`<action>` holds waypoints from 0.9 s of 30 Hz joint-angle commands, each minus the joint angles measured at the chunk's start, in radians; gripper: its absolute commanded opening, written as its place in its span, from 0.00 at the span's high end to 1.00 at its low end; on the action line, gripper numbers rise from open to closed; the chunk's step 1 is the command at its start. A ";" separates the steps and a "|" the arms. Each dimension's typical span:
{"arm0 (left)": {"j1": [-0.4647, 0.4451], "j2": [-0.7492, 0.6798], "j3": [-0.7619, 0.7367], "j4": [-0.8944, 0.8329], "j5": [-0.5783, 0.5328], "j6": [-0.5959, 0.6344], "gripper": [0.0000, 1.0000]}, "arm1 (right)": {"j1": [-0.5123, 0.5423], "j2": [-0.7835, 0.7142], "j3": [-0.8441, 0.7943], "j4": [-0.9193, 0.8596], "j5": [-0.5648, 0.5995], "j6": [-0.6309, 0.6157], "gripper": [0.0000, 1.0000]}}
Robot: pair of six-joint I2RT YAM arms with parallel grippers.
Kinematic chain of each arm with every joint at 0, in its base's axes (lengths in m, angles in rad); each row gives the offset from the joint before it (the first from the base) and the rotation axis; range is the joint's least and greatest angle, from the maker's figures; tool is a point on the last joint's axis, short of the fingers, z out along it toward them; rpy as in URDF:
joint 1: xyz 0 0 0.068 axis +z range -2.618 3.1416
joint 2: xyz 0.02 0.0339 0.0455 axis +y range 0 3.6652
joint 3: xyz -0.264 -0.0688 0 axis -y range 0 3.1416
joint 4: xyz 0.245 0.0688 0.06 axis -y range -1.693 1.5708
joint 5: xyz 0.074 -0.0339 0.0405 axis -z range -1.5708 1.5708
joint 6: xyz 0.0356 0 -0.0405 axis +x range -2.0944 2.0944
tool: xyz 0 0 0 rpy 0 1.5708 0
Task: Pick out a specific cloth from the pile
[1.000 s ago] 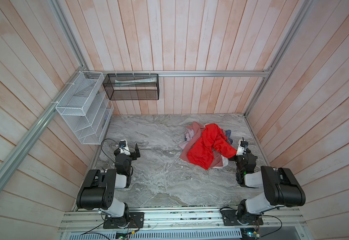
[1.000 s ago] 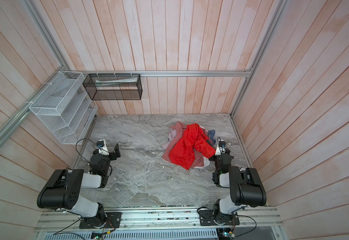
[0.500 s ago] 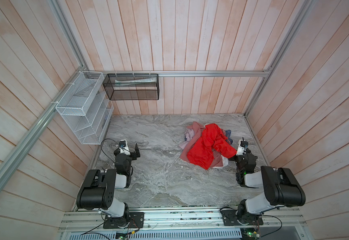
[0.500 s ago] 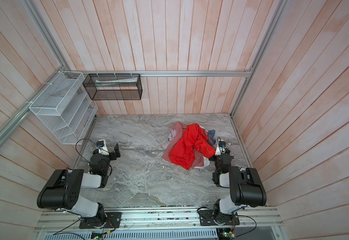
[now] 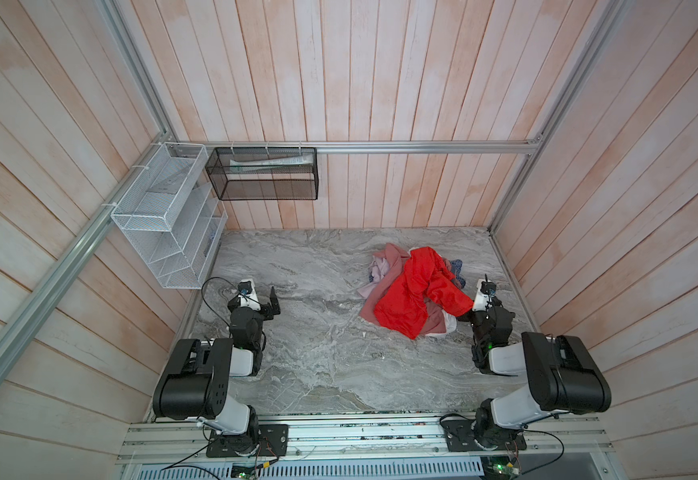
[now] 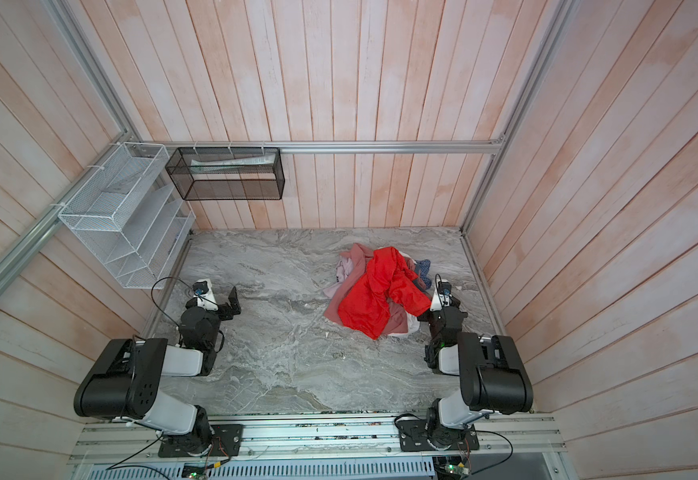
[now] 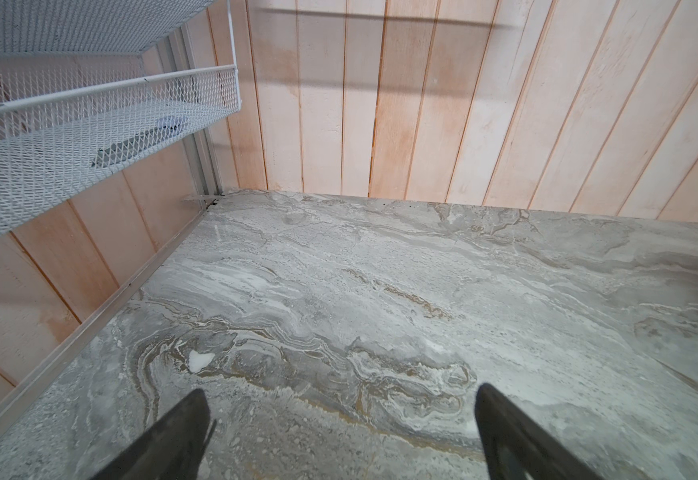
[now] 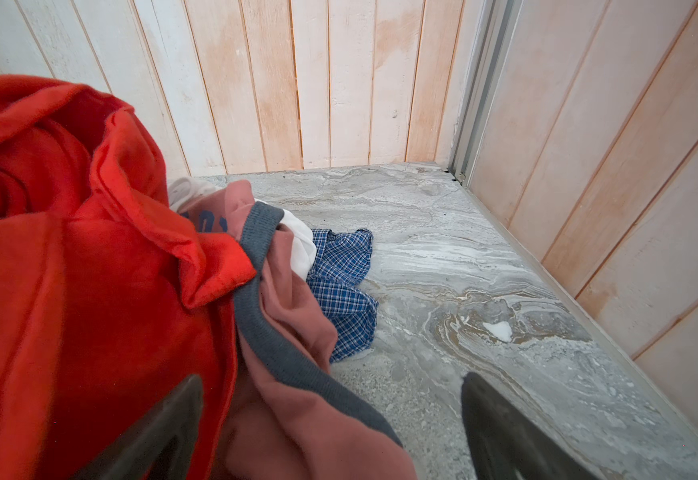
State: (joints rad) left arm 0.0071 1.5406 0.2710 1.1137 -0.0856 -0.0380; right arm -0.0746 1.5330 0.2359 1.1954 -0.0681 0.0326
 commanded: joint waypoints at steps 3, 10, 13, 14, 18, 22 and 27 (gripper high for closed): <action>-0.001 -0.002 0.016 -0.006 0.003 0.003 0.00 | -0.013 -0.080 0.086 -0.165 0.128 0.079 0.05; -0.005 -0.153 0.162 -0.380 -0.067 -0.024 0.00 | -0.030 -0.306 0.343 -0.757 0.208 0.152 0.06; -0.007 -0.262 0.244 -0.562 -0.067 -0.110 0.00 | -0.030 -0.364 0.449 -0.985 0.204 0.216 0.06; -0.009 -0.296 0.250 -0.581 -0.045 -0.130 0.00 | -0.030 -0.374 0.495 -1.088 0.206 0.250 0.06; -0.052 -0.386 0.237 -0.632 -0.017 -0.174 0.00 | -0.030 -0.427 0.556 -1.308 0.153 0.276 0.11; -0.099 -0.407 0.220 -0.650 0.005 -0.213 0.00 | -0.031 -0.505 0.496 -1.406 -0.009 0.392 0.18; -0.161 -0.379 0.211 -0.621 0.023 -0.243 0.00 | 0.017 -0.584 0.348 -1.481 -0.117 0.521 0.28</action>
State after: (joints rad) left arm -0.1280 1.1465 0.4931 0.5072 -0.0864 -0.2417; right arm -0.0891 0.9779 0.6628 -0.1452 -0.0917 0.4393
